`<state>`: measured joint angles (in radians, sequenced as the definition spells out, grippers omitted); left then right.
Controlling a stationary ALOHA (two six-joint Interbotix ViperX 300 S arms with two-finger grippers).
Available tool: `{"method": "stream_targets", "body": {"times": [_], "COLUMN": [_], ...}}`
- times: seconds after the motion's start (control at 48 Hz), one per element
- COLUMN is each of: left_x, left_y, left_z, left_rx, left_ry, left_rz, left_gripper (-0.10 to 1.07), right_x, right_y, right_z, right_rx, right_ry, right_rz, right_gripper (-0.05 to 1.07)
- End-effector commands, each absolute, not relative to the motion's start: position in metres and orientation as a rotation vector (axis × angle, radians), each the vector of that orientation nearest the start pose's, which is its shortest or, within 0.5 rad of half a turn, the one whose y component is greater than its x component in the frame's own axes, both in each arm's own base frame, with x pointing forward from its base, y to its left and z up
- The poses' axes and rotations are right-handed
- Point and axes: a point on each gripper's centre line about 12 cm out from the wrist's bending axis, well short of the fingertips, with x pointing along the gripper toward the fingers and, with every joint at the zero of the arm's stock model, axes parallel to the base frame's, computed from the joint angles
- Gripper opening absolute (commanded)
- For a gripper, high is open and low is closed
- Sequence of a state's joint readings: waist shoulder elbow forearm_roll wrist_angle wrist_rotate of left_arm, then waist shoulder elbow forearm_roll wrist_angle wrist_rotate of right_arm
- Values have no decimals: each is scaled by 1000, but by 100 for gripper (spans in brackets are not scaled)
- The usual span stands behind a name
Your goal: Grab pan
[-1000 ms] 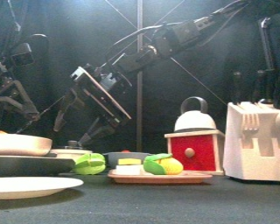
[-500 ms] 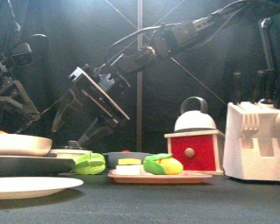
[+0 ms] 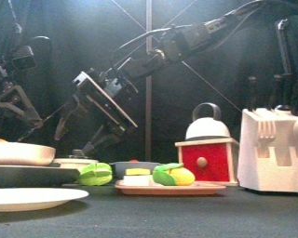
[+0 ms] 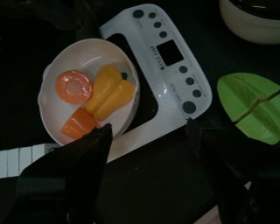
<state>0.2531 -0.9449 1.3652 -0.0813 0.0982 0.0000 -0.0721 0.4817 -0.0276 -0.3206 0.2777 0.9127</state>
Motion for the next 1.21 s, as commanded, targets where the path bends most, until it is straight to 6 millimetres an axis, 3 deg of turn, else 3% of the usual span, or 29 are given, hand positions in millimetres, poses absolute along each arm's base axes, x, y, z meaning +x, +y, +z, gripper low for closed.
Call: {"method": "stream_targets", "body": {"times": [0.0,0.5,0.979,1.188], "left_x": [166,166,166,166], "left_y": [43,43,43,43], "left_z": [176,176,176,176], "left_rx": [-146,-144,-144,-145], "left_ry": [484,484,482,485], "left_rz": [264,264,264,264], "left_gripper": [65,65,65,65], "right_x": [555,576,575,574], "right_y": [-52,-54,-54,-54], "right_z": [176,161,152,151], "right_rx": [579,570,559,558], "right_ry": [598,616,660,670], "right_rz": [-350,-368,-392,-399], "right_gripper": [98,98,97,85]}}
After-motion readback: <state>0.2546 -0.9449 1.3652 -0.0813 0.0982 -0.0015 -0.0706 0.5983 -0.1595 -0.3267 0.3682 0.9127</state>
